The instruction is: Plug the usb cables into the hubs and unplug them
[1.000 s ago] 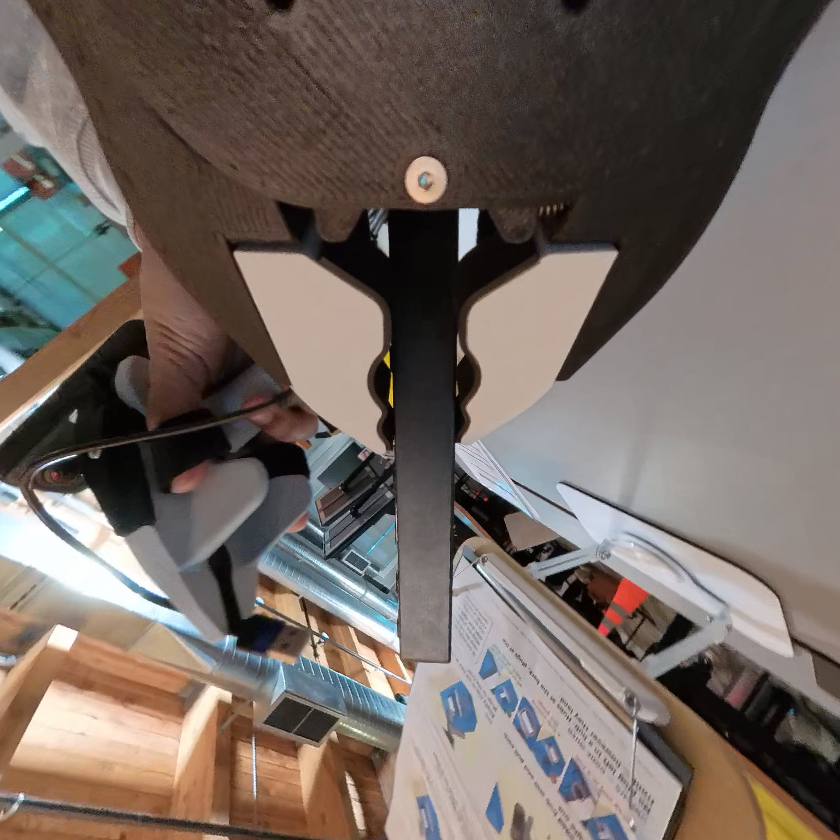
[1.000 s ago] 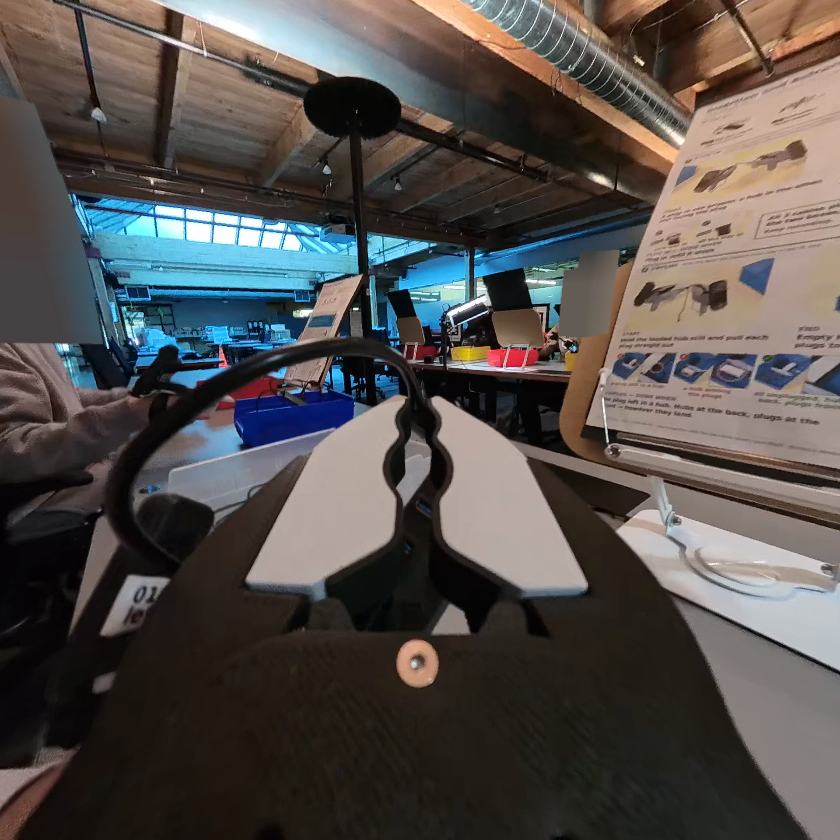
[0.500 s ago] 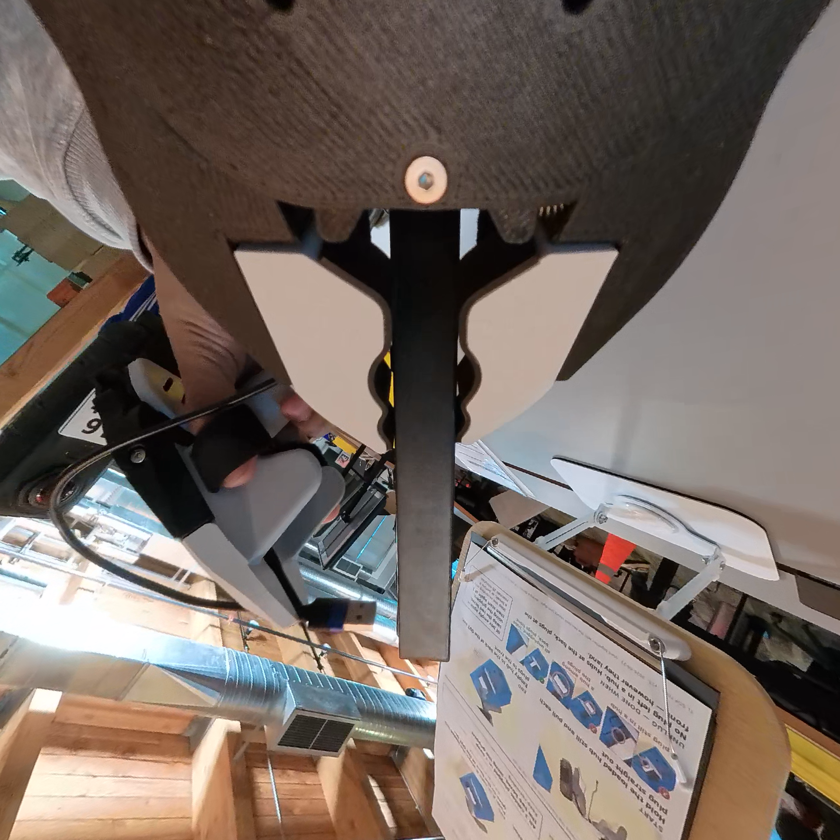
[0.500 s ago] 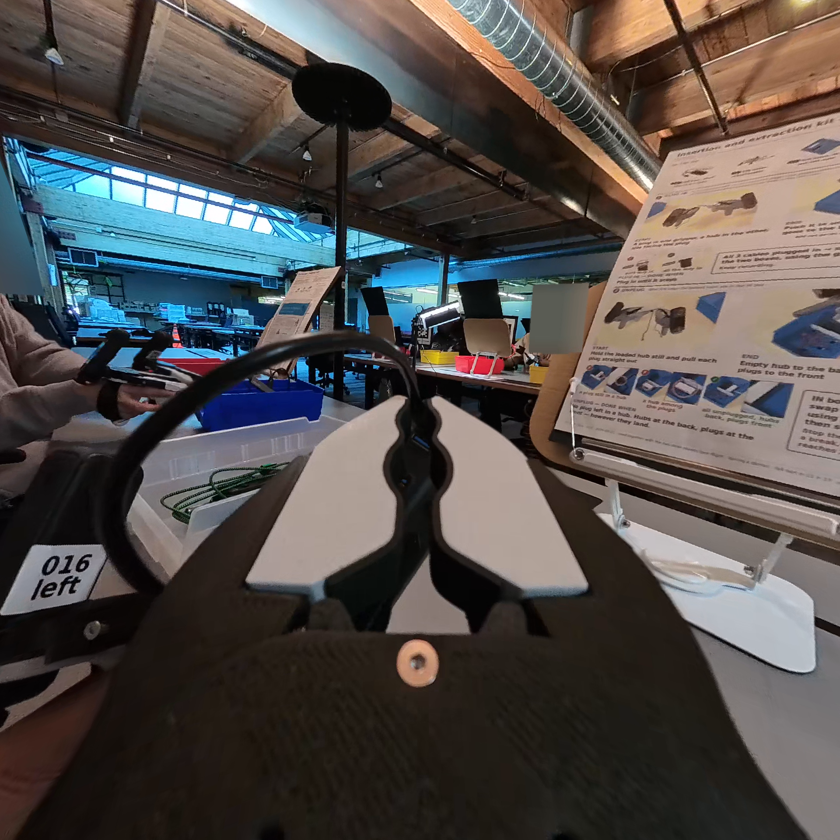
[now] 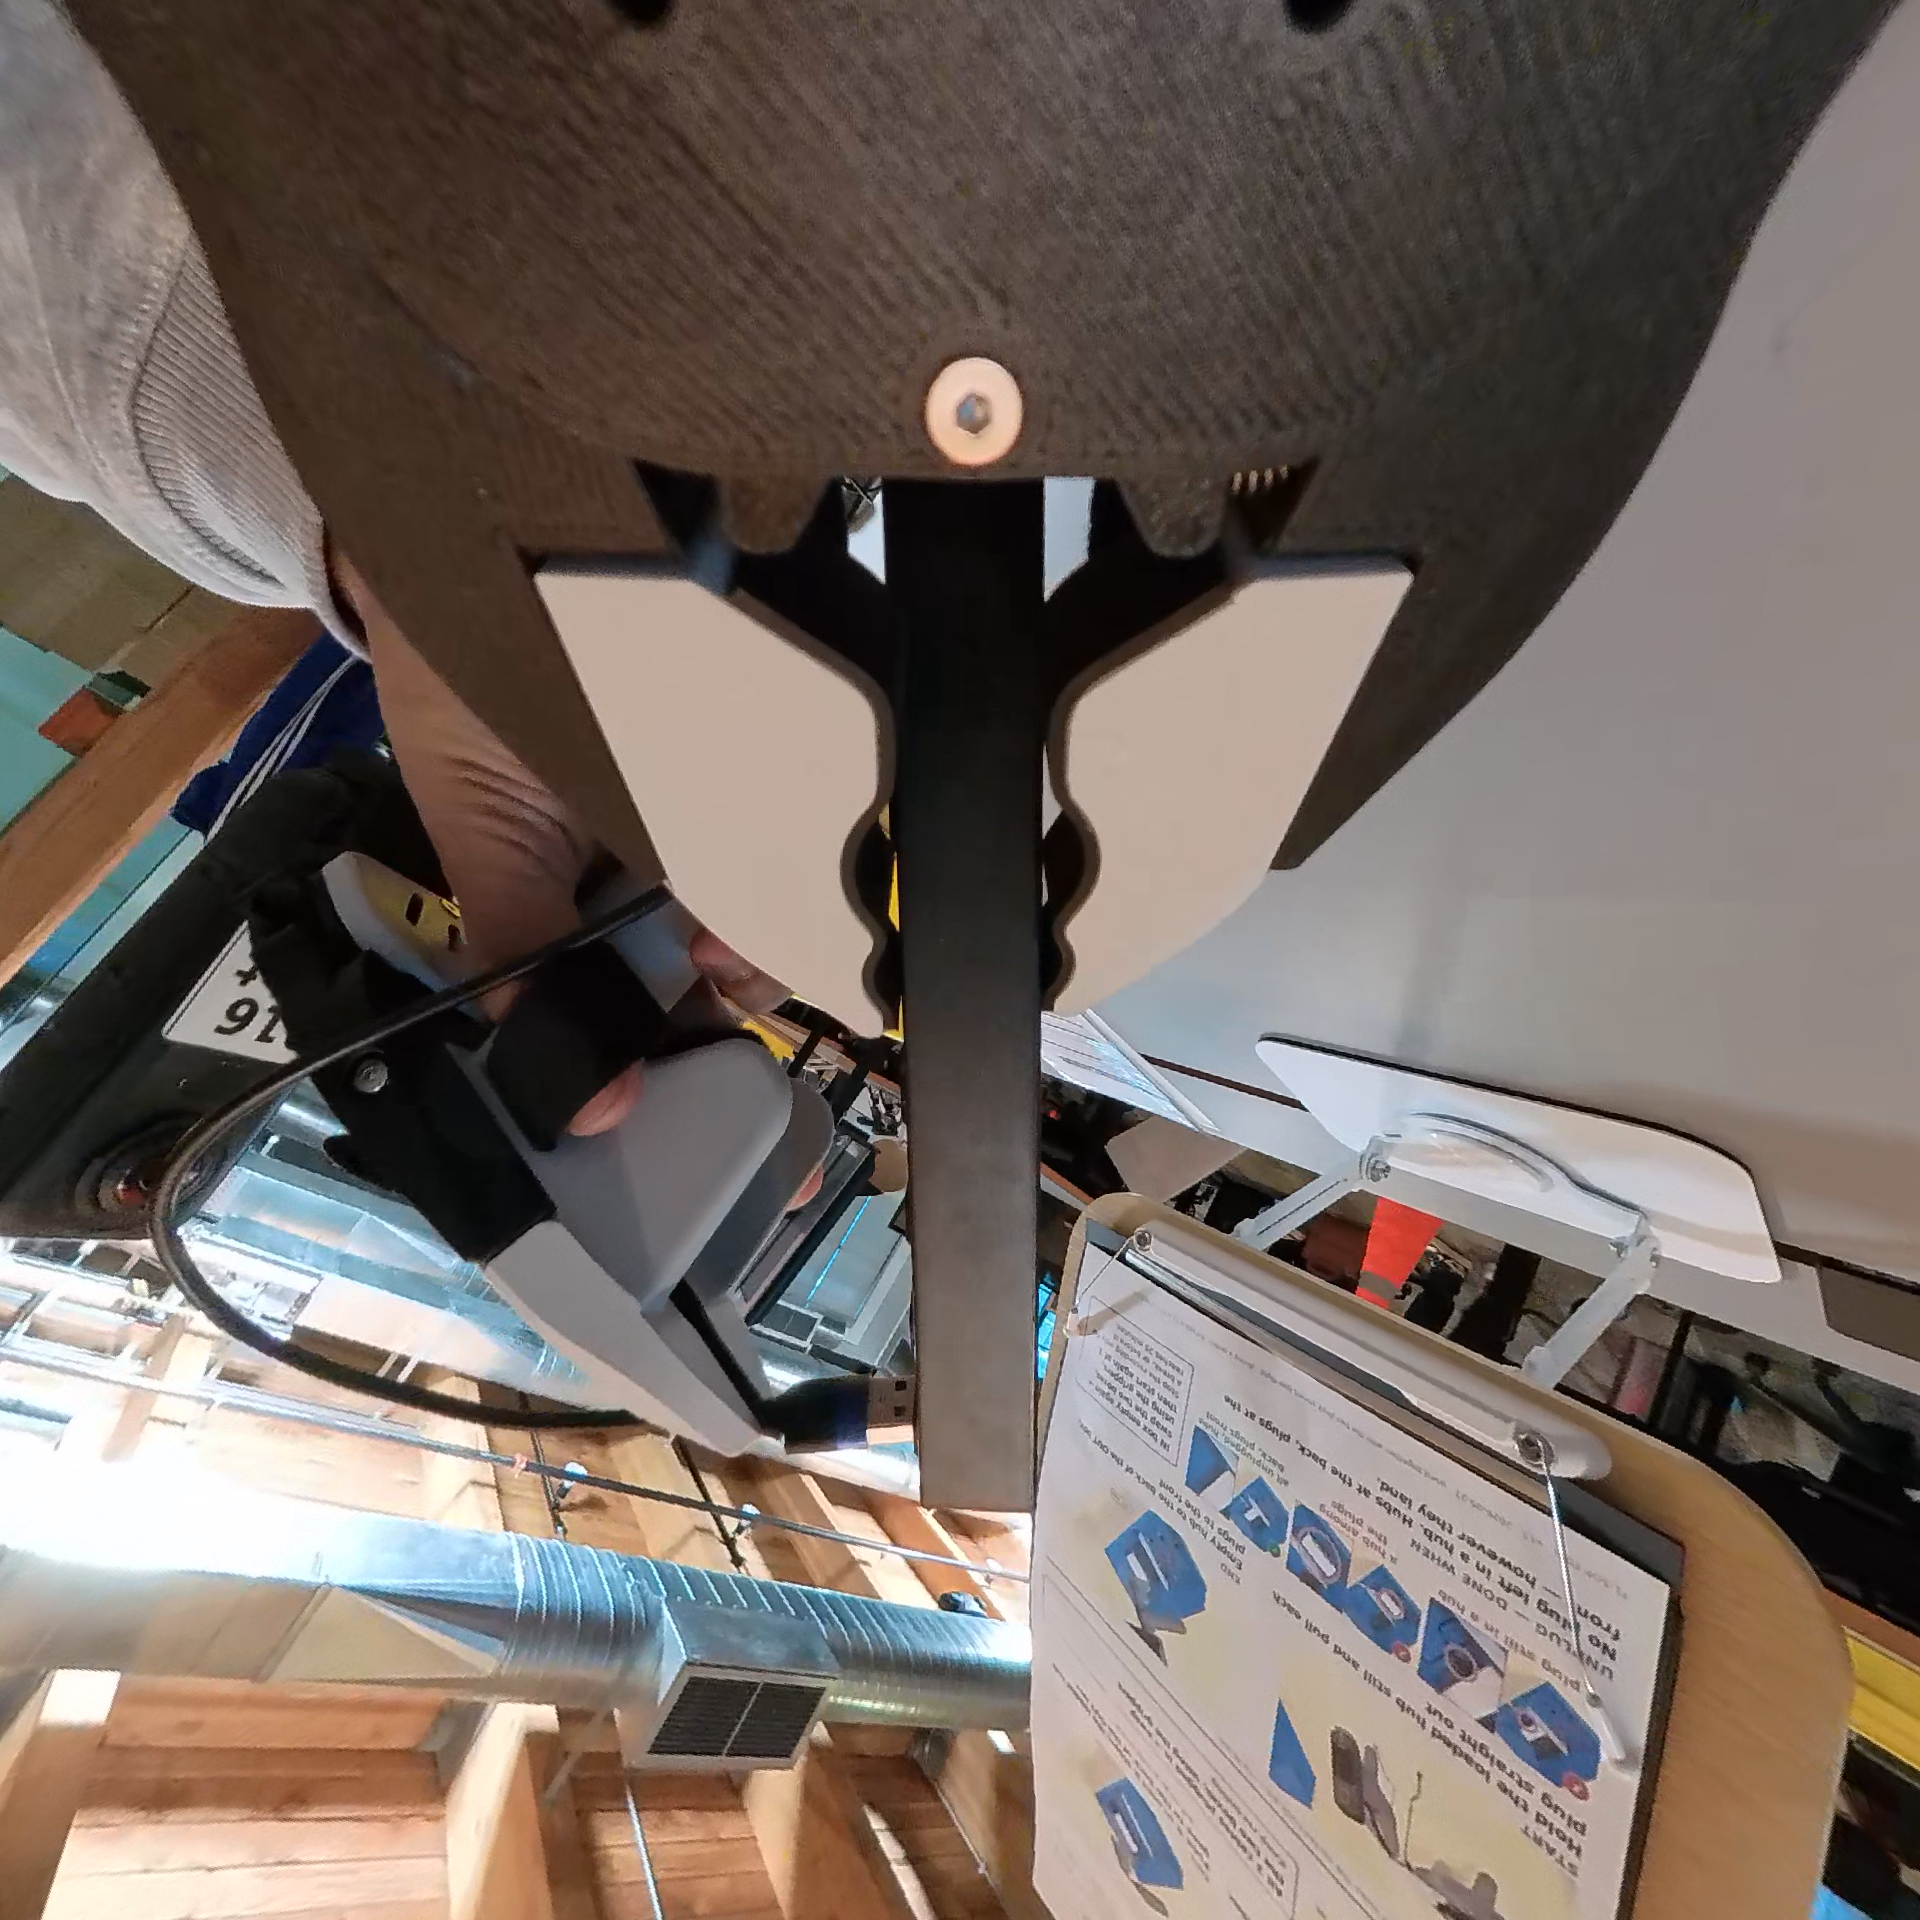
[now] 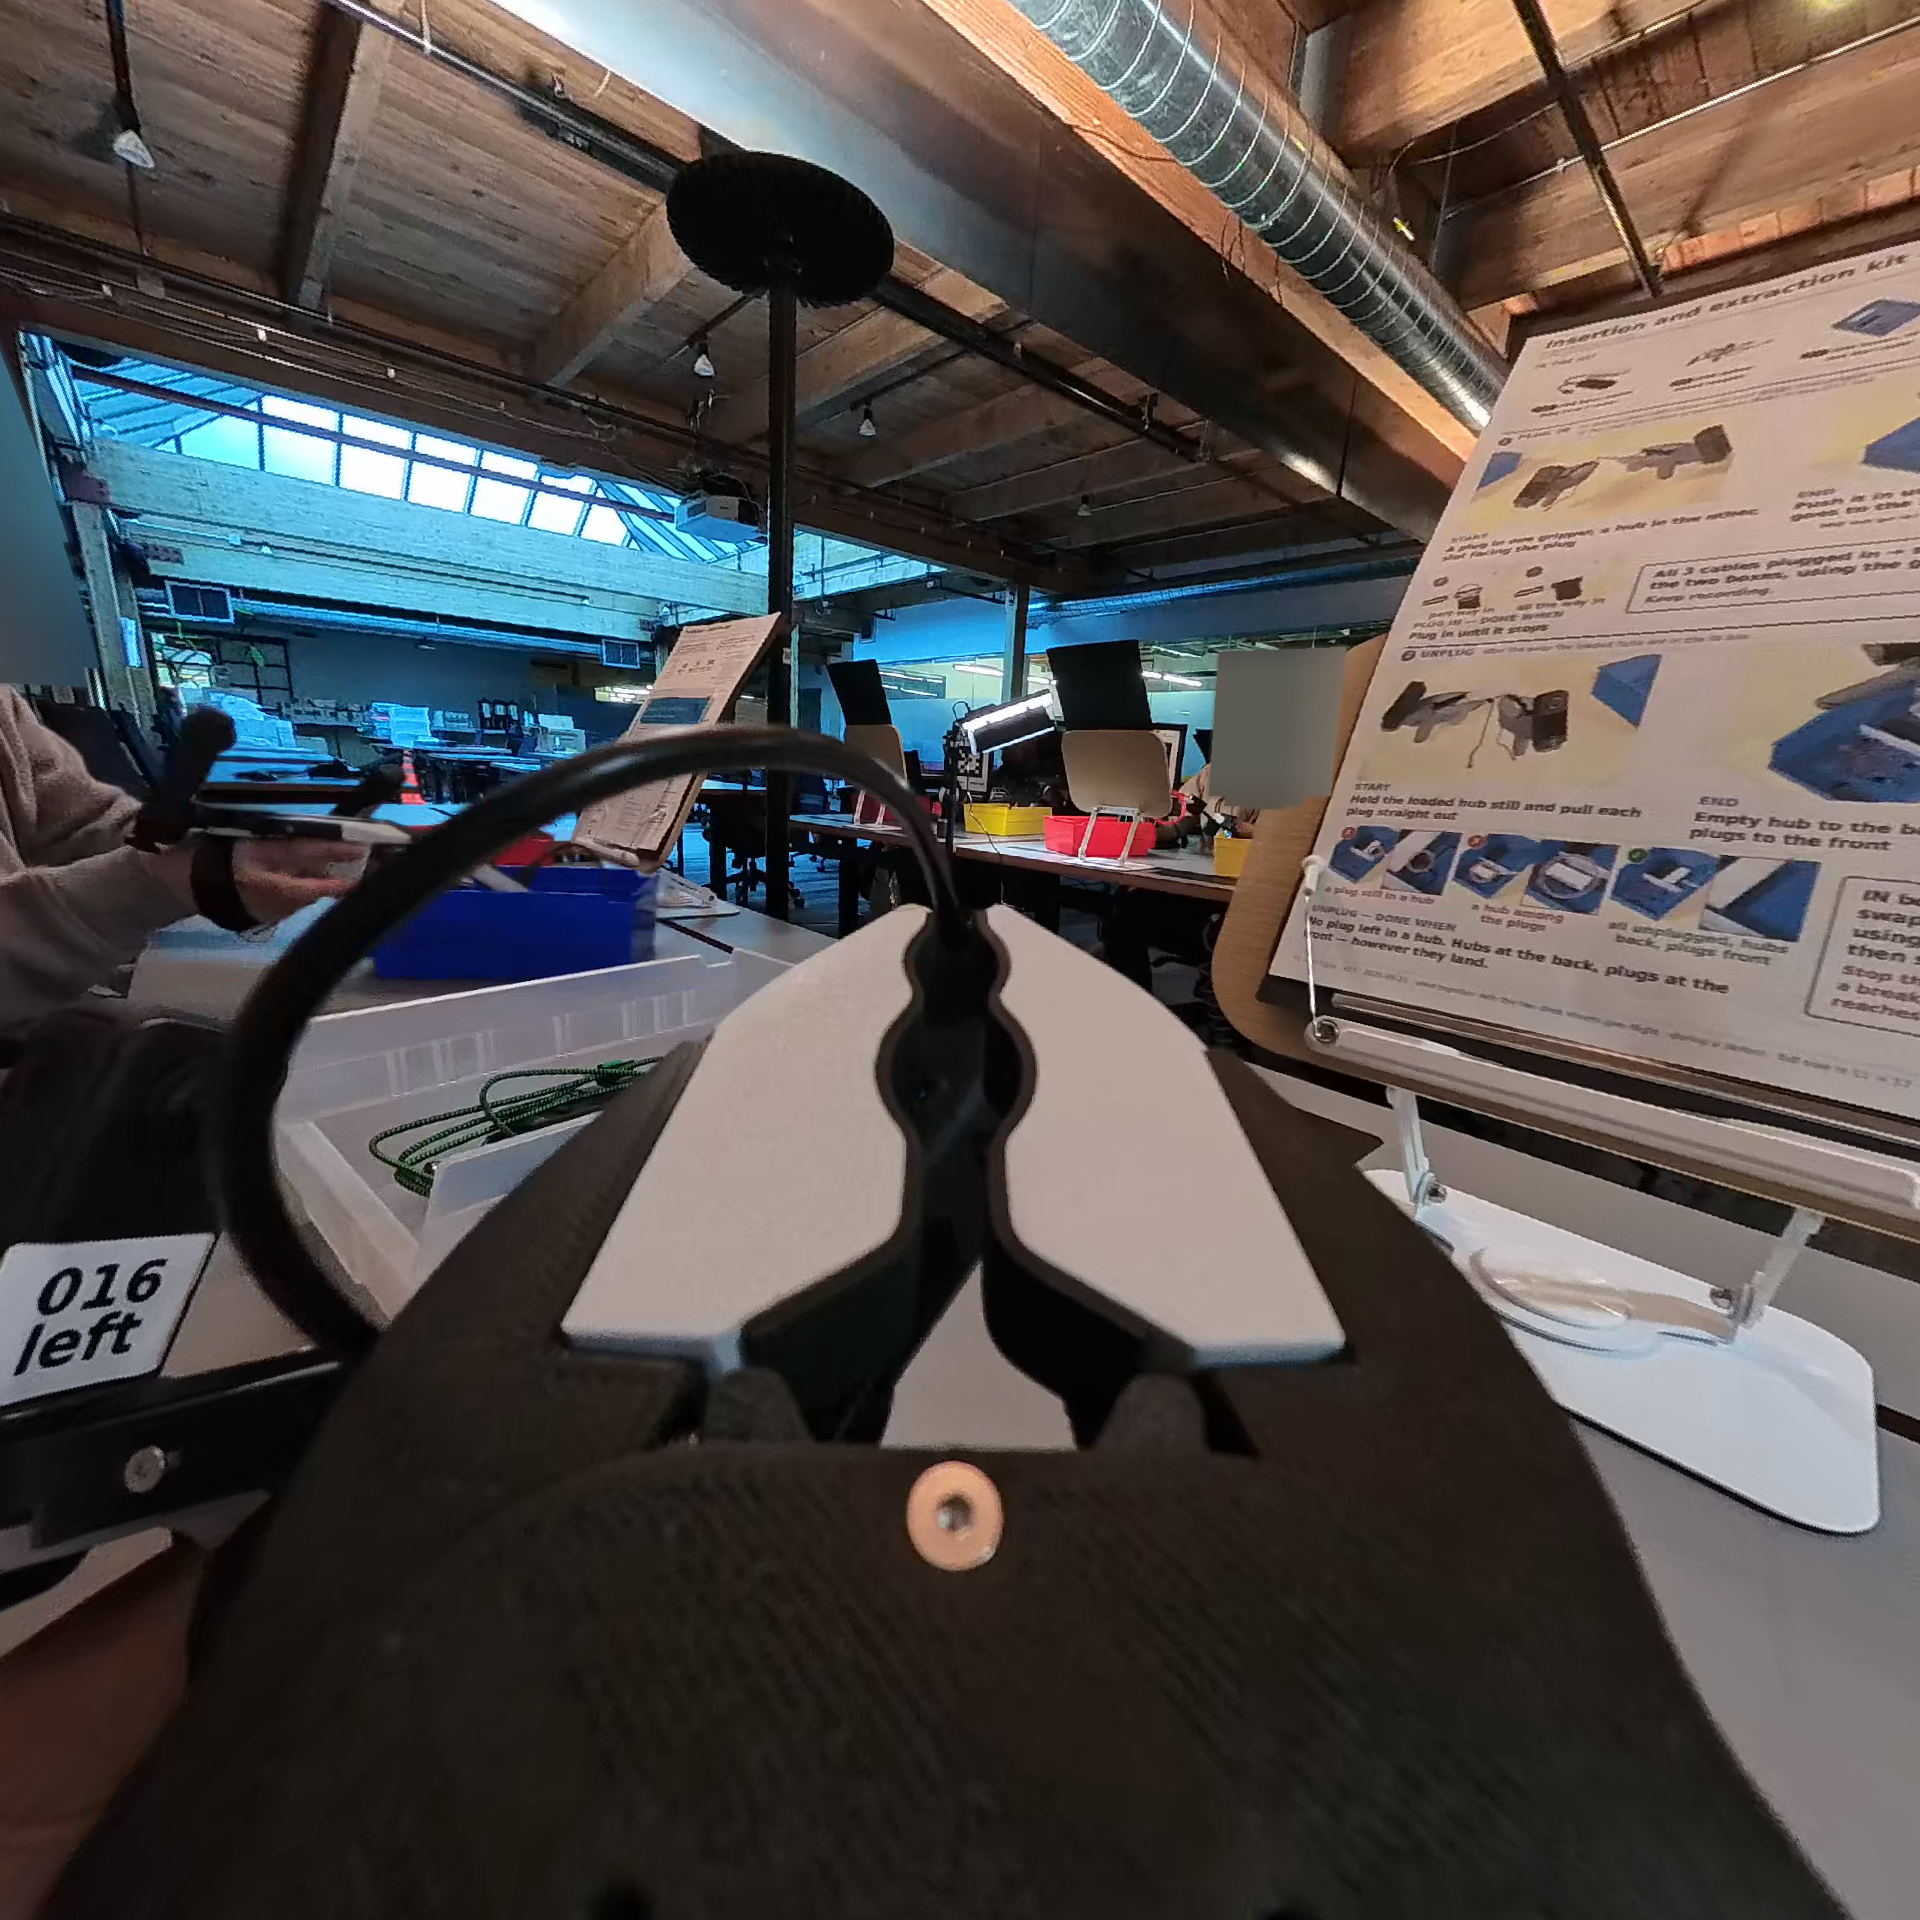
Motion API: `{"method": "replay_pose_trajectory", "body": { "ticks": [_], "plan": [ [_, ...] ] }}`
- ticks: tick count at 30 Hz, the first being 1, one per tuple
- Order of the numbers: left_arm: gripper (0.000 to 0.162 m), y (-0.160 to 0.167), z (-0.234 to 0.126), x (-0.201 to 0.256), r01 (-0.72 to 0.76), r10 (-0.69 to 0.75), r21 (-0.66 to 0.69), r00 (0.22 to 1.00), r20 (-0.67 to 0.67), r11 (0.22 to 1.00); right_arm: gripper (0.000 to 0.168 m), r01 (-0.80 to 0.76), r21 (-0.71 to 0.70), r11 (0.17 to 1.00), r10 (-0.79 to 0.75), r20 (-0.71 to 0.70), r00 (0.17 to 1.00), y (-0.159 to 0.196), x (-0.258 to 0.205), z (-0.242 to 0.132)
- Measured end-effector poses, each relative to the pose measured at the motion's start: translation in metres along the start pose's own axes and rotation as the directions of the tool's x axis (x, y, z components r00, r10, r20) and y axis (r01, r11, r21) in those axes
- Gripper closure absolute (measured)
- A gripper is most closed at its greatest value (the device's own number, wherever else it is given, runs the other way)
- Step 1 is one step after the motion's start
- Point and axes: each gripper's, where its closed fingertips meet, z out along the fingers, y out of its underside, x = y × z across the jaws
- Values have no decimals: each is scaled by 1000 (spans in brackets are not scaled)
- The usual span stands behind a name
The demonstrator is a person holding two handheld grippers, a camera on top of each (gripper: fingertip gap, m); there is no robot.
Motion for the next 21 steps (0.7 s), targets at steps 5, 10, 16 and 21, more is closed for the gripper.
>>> {"method": "replay_pose_trajectory", "body": {
  "ticks": [5,10,16,21],
  "plan": [
    [136,1,0,0,15,-15,-6,1000,-10,1000,162,-18,-2,1000,18,6,1000,3,2,-3],
    [135,1,0,5,5,-6,-10,998,-67,1000,162,-36,2,999,36,32,999,0,1,-6],
    [130,8,4,13,-121,110,-76,985,-131,990,162,-96,-51,994,101,104,989,6,6,-13],
    [127,9,5,7,-43,27,-109,989,-144,993,162,-215,-149,965,242,204,949,19,5,-16]
  ]
}}
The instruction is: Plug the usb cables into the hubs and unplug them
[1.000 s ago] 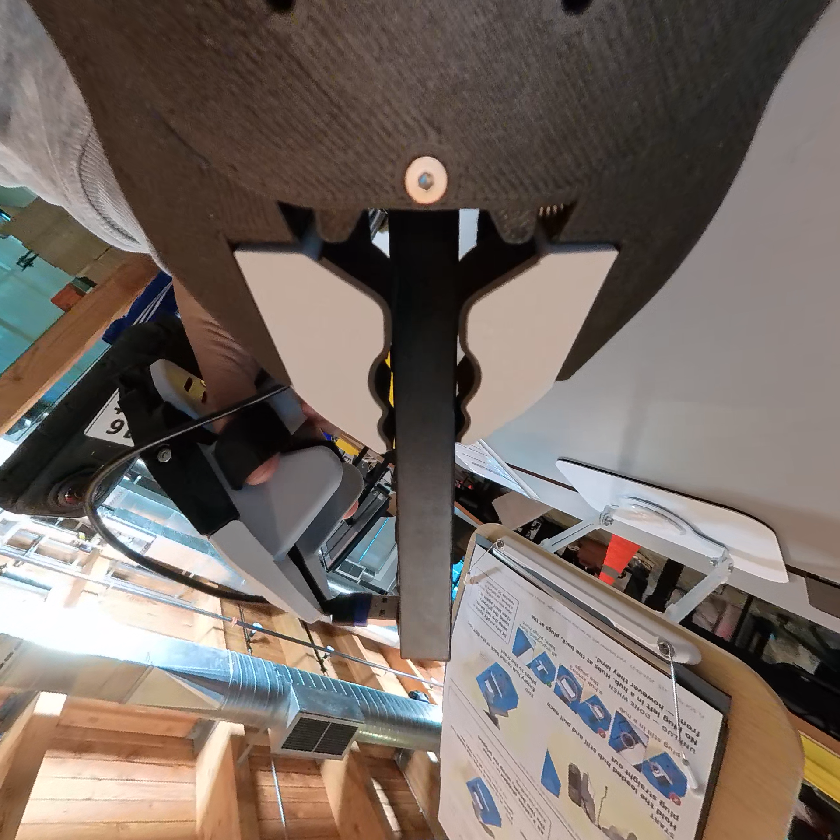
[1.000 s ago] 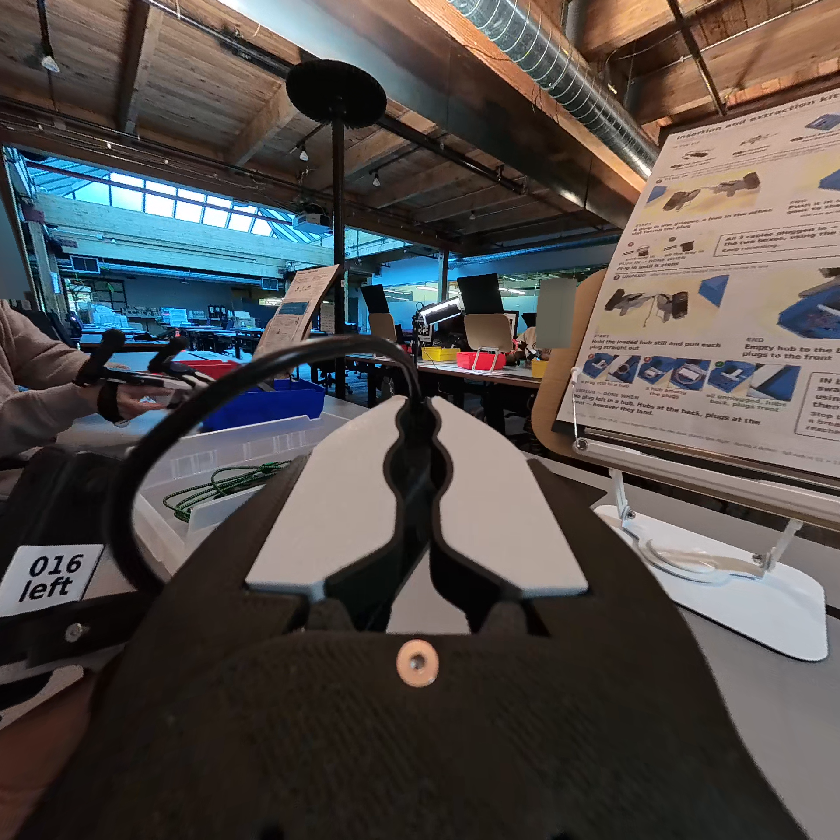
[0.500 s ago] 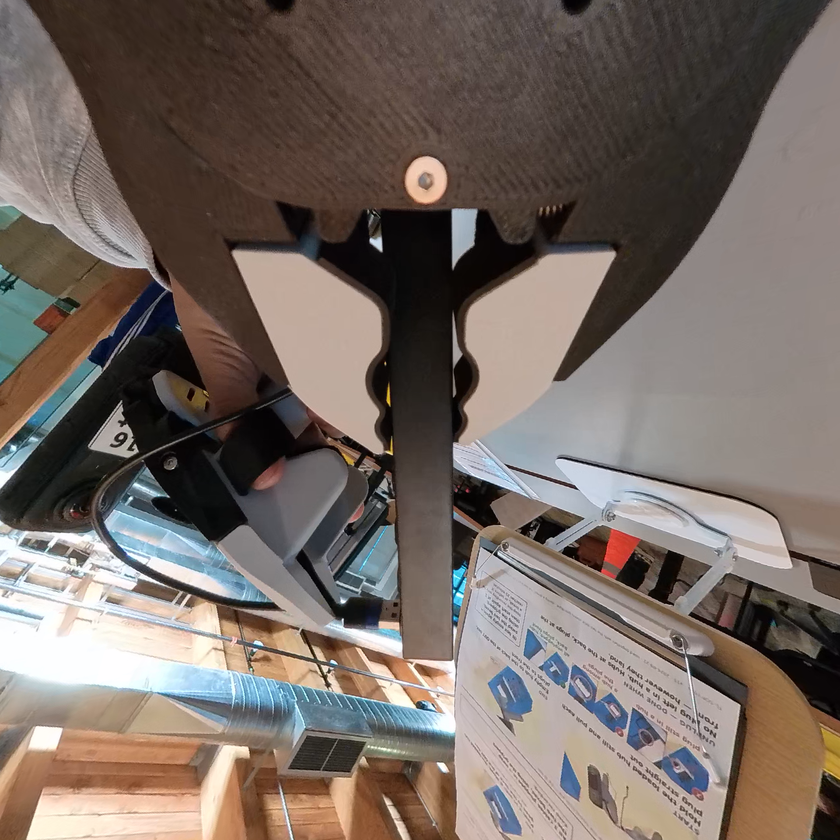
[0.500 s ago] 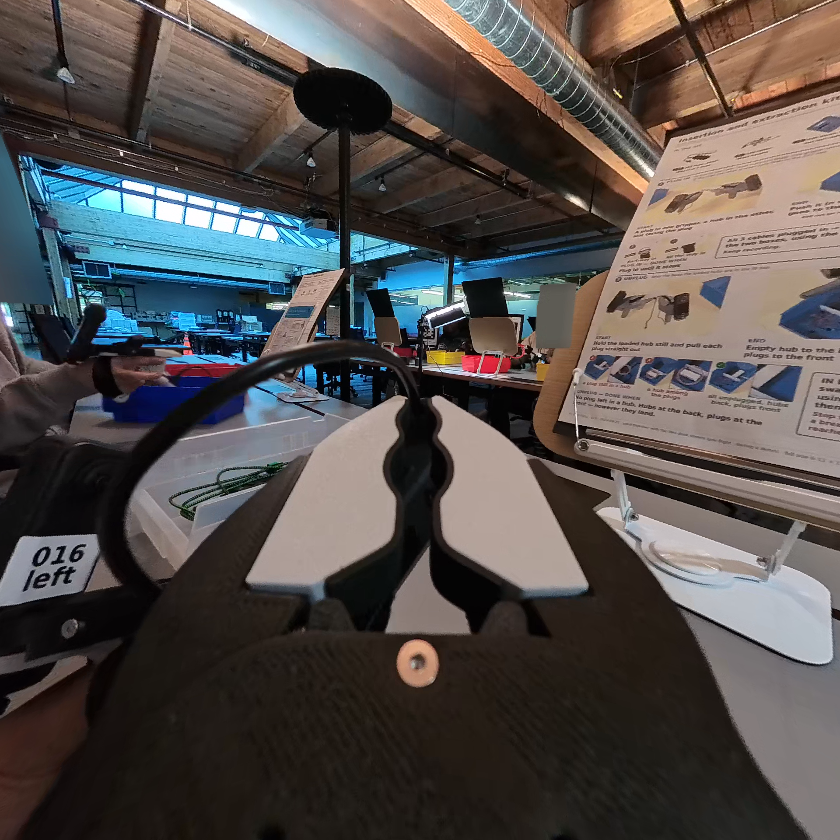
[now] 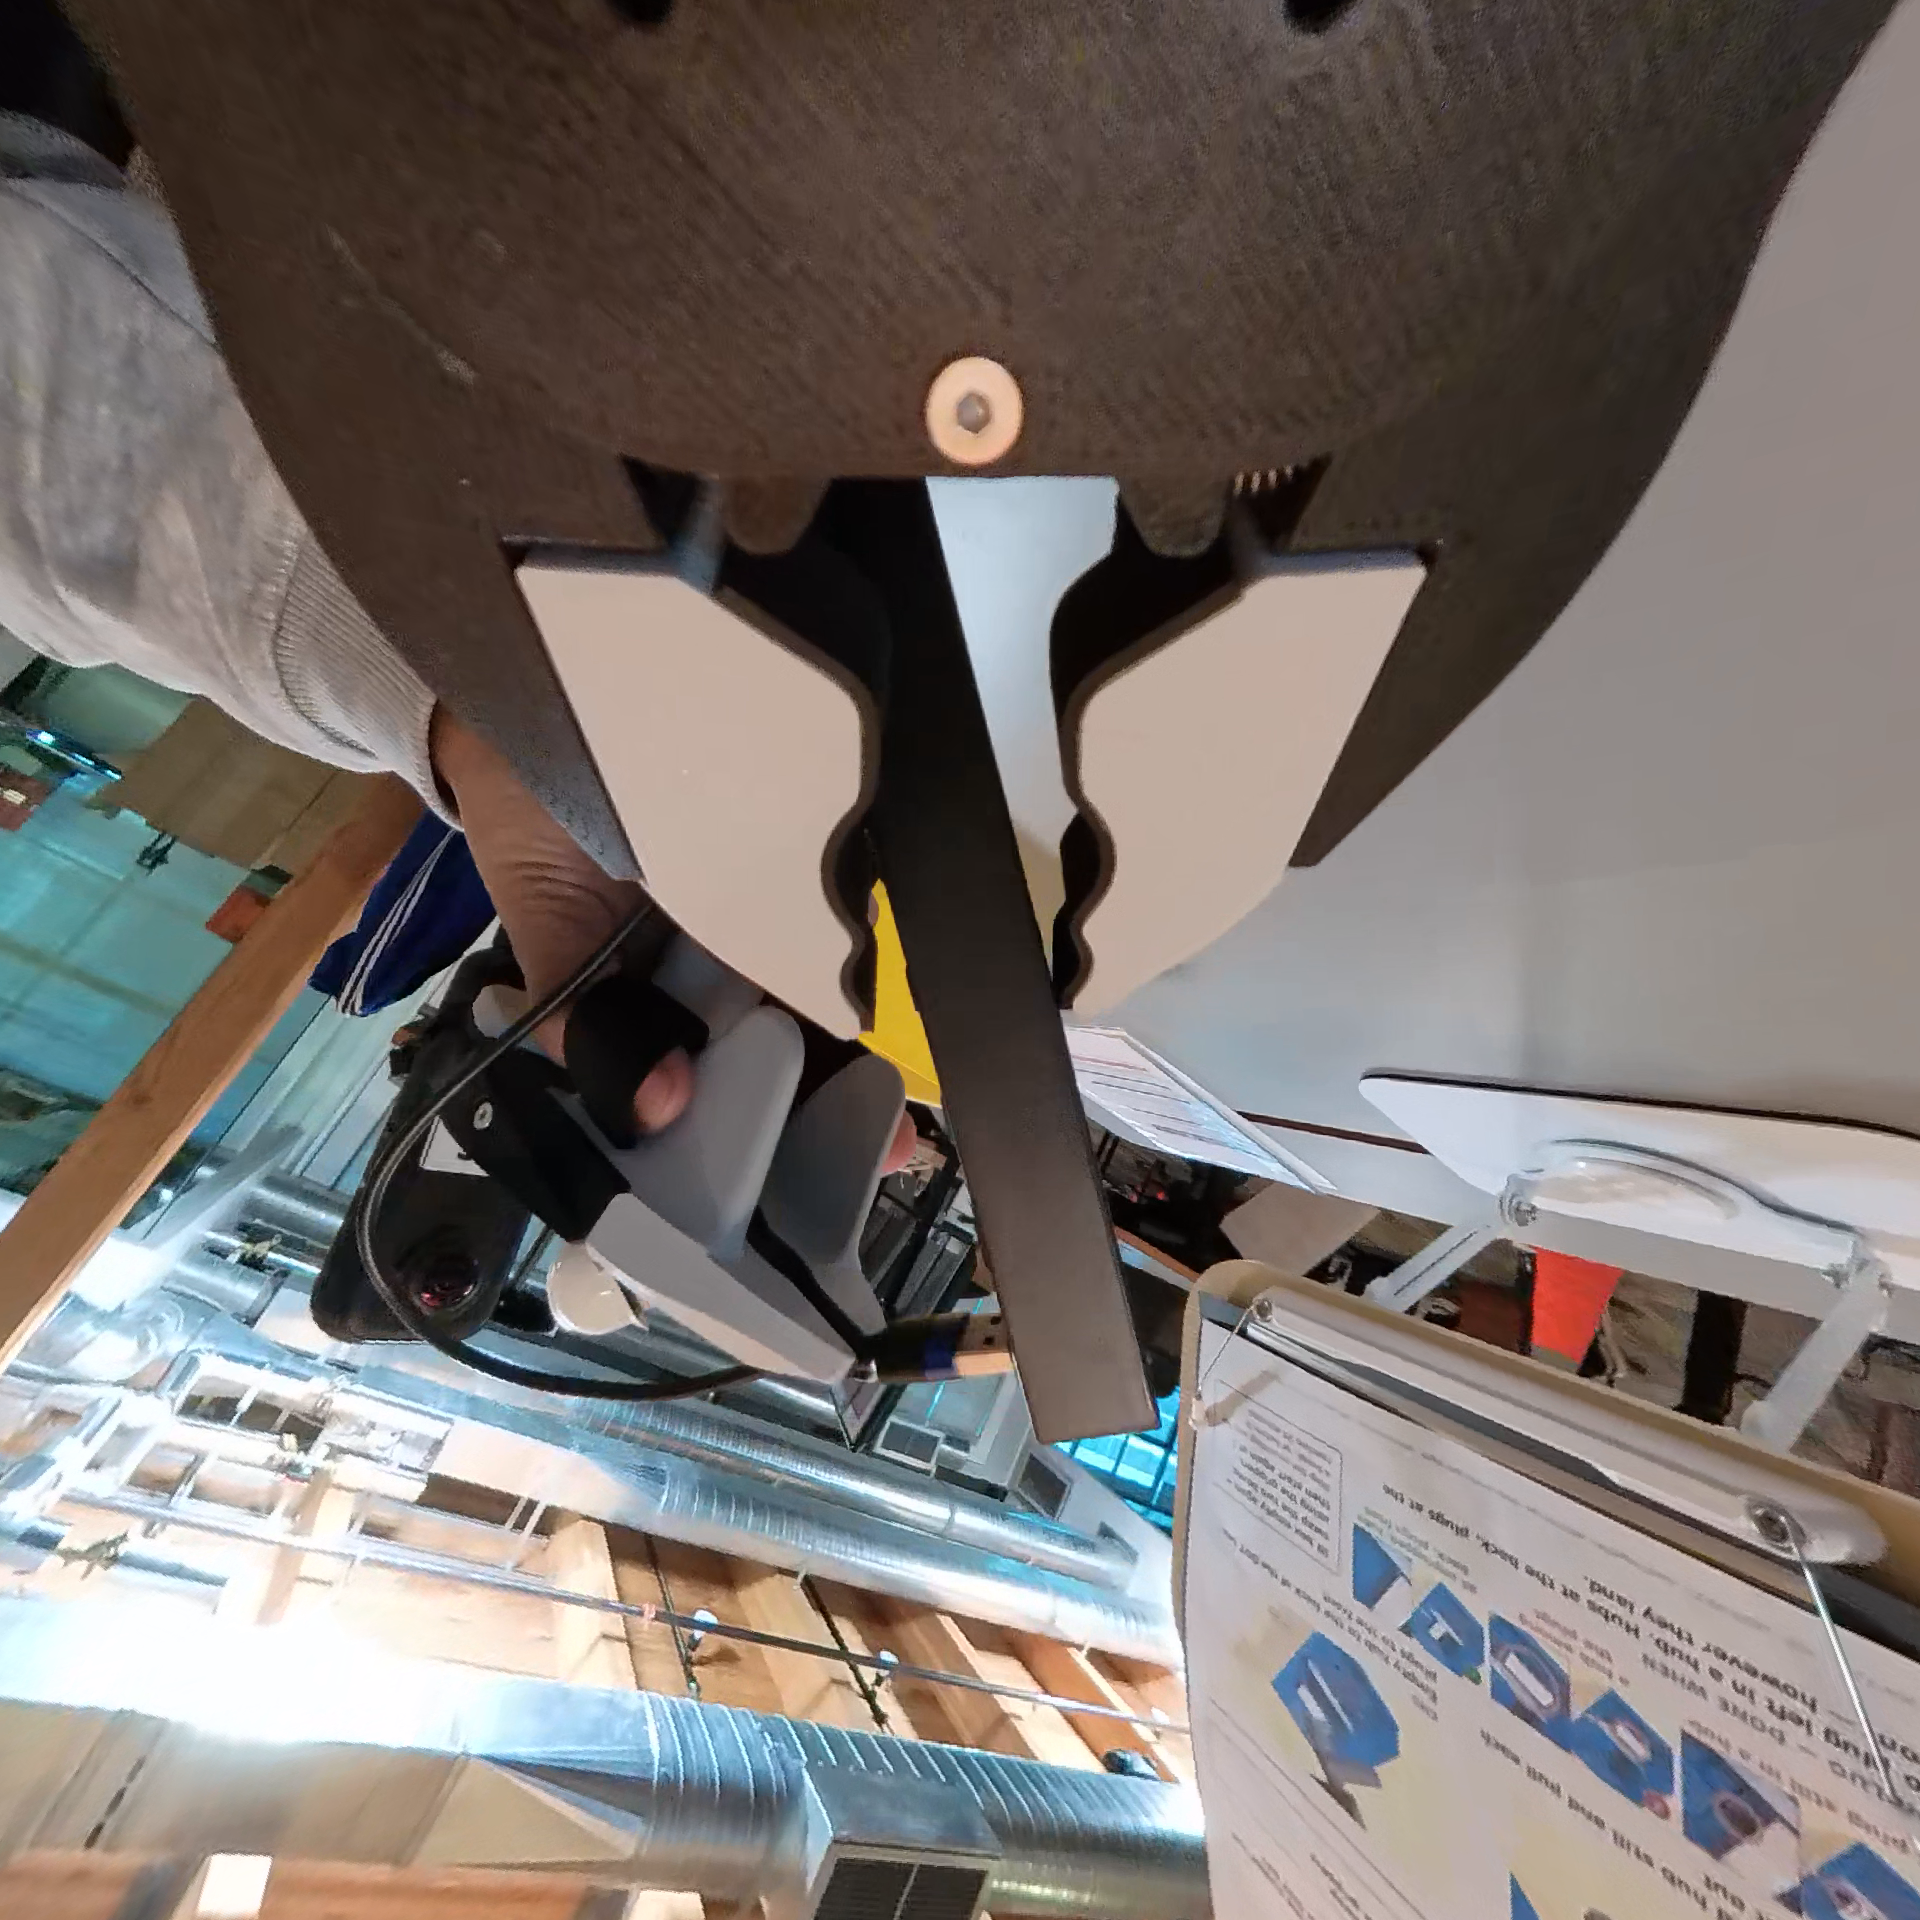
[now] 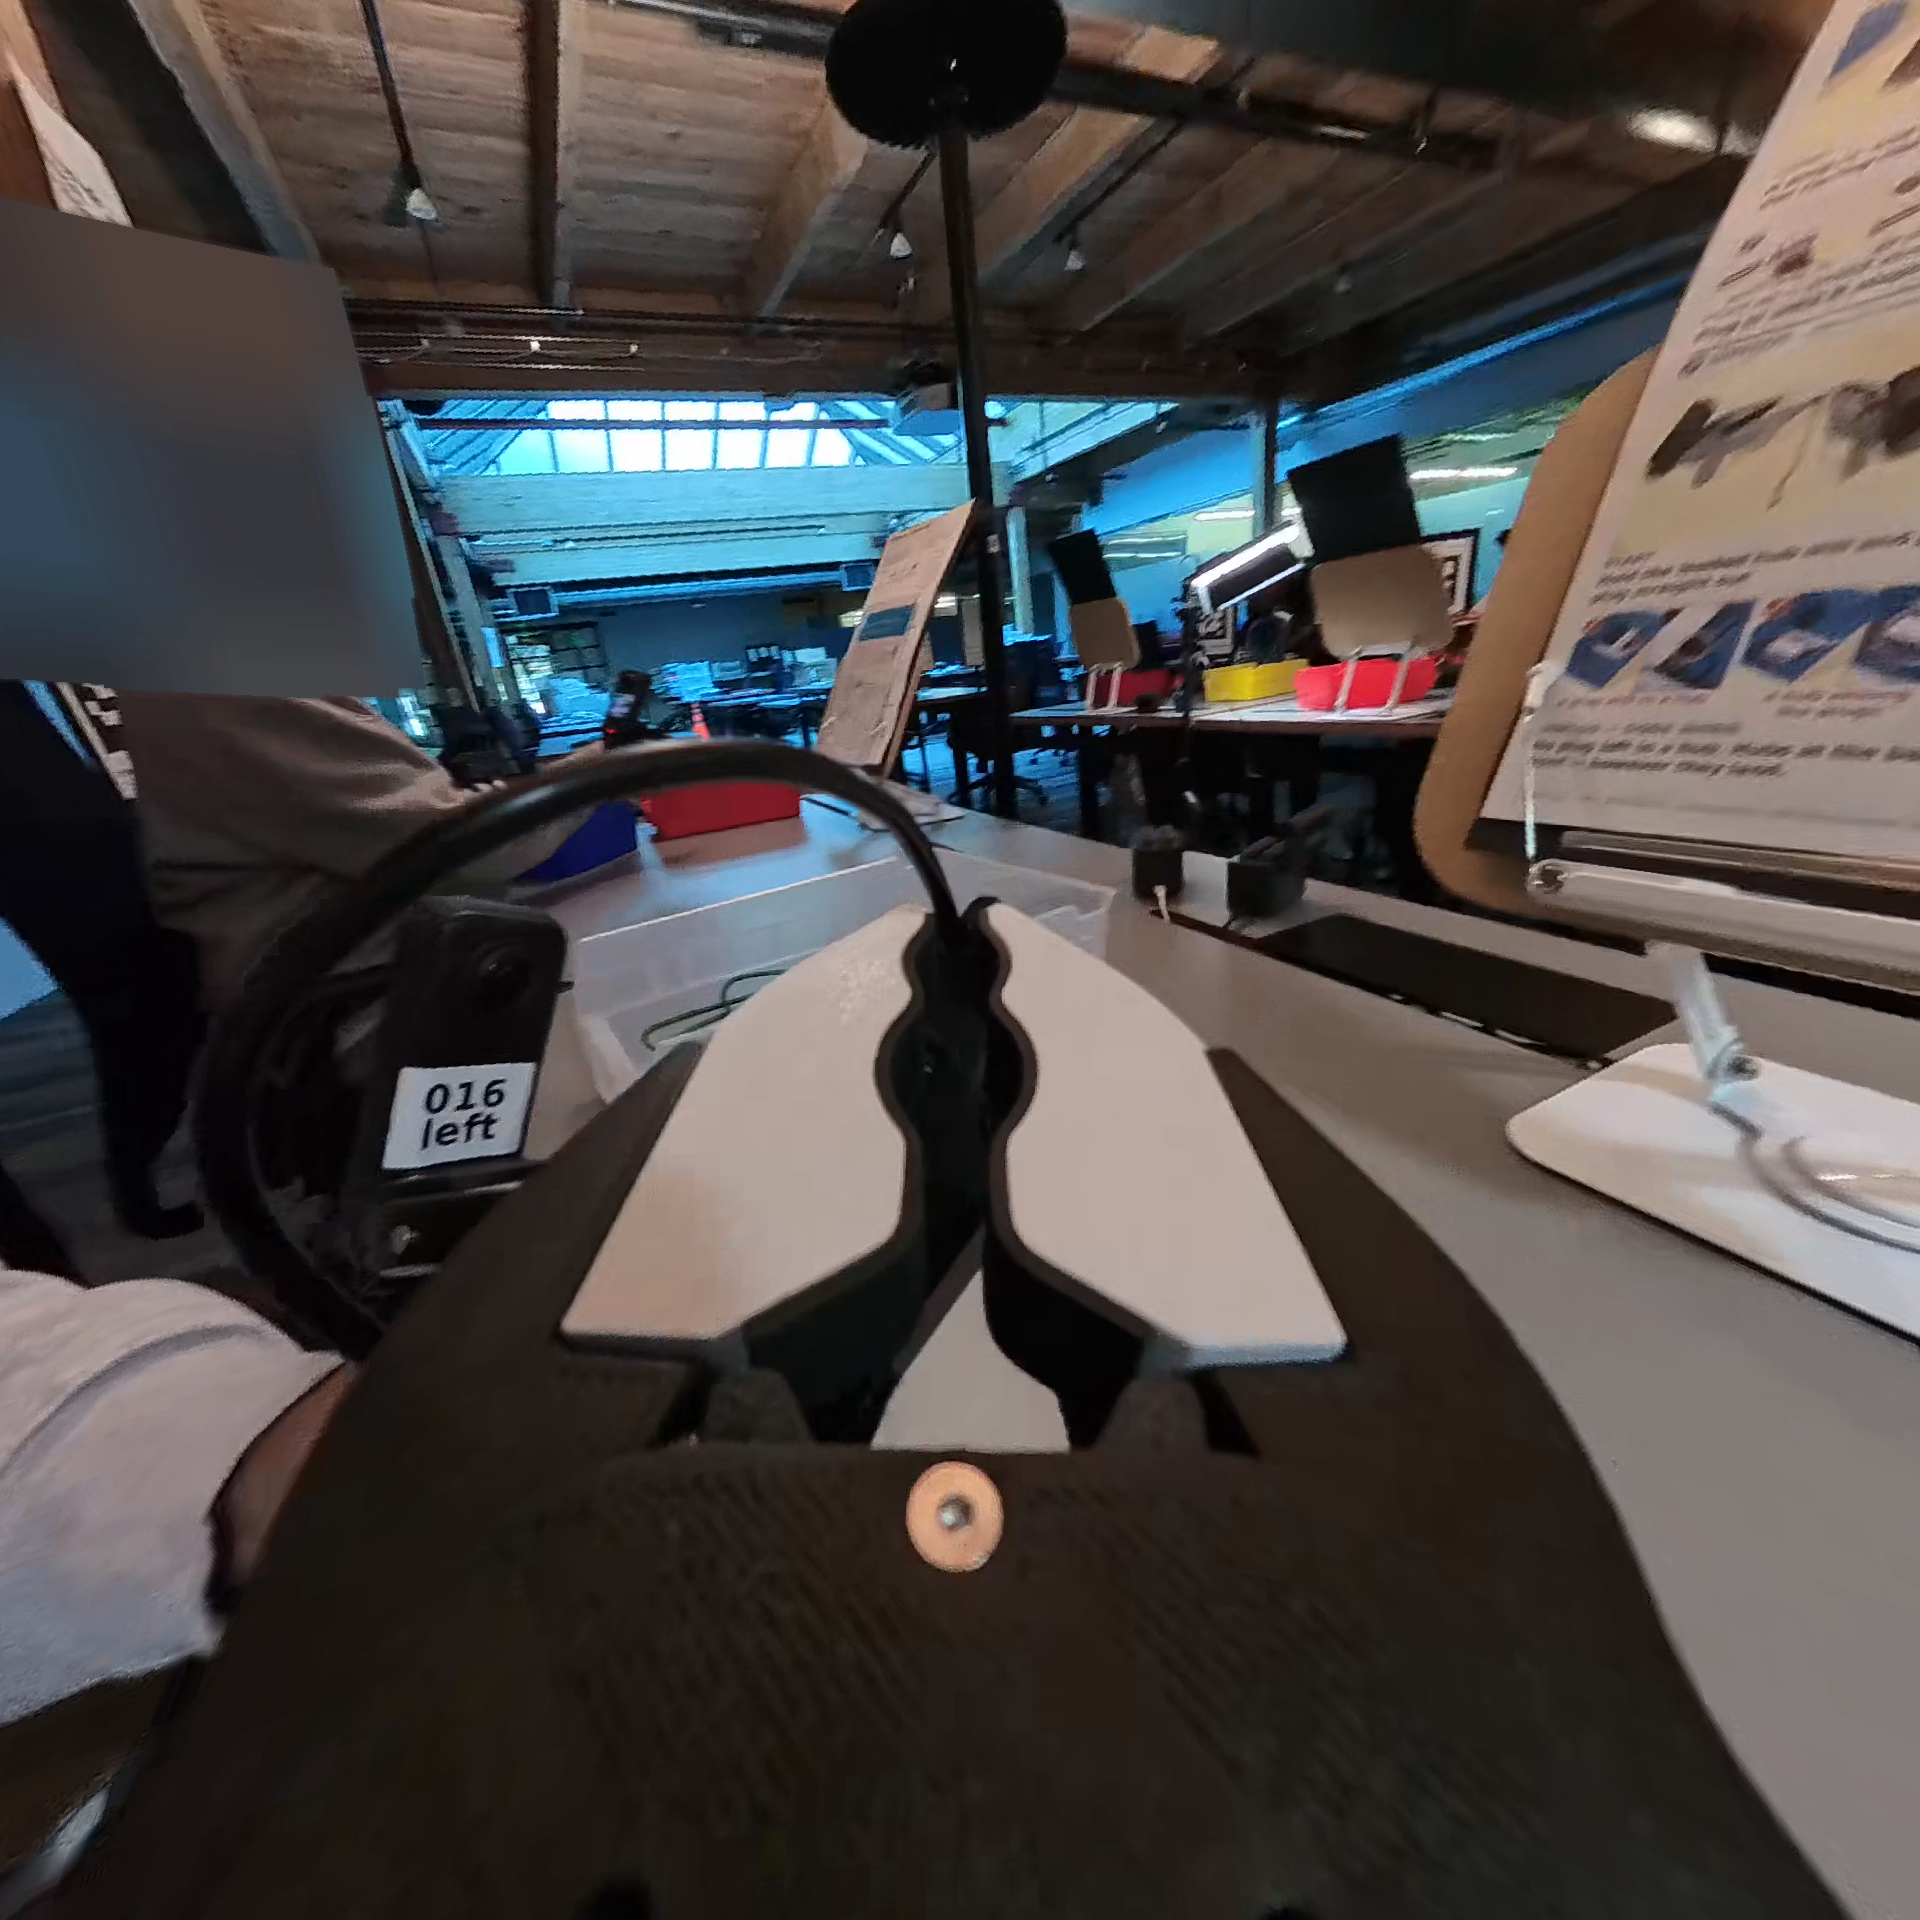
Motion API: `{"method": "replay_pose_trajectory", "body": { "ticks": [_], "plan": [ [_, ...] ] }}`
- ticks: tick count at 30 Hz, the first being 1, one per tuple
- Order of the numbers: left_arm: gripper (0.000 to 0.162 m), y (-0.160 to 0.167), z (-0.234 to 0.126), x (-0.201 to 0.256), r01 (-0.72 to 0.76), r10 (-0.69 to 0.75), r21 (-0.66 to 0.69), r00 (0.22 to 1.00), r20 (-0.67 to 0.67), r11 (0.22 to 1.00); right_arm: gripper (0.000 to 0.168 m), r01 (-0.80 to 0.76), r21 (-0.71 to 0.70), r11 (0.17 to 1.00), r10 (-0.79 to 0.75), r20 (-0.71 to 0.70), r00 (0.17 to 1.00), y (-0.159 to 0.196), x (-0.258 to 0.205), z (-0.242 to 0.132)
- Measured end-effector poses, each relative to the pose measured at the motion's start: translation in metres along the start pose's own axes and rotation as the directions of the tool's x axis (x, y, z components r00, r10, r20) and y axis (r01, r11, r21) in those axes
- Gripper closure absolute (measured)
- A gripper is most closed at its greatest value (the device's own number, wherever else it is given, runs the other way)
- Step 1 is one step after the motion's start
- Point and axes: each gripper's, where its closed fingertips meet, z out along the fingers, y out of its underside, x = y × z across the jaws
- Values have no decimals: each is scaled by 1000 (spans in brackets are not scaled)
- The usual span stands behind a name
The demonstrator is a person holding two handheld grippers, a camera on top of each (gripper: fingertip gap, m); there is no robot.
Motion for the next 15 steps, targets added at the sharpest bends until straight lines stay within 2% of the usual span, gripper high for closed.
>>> {"method": "replay_pose_trajectory", "body": {
  "ticks": [7,11,15],
  "plan": [
    [125,-2,0,-4,-18,17,-29,1000,-4,999,162,33,-77,996,-27,82,996,9,-11,3],
    [132,-2,-2,-13,19,-18,-35,1000,13,999,162,70,-104,992,-58,111,992,17,-21,6],
    [131,-2,-2,-15,7,-6,-45,1000,22,999,162,83,-126,988,-62,168,984,24,-30,8]
  ]
}}
